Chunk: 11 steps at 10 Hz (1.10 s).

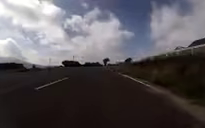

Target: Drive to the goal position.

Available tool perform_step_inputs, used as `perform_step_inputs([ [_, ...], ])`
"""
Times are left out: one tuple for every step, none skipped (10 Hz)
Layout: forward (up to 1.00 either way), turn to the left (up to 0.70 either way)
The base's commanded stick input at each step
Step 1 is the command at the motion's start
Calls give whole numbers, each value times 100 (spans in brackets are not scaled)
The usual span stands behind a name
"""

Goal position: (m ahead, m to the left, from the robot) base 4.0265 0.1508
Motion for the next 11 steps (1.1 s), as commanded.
perform_step_inputs([
  [100,0],
  [100,0],
  [100,0],
  [100,0],
  [100,0],
  [100,0],
  [100,0],
  [100,0],
  [100,0],
  [100,0],
  [100,0],
])
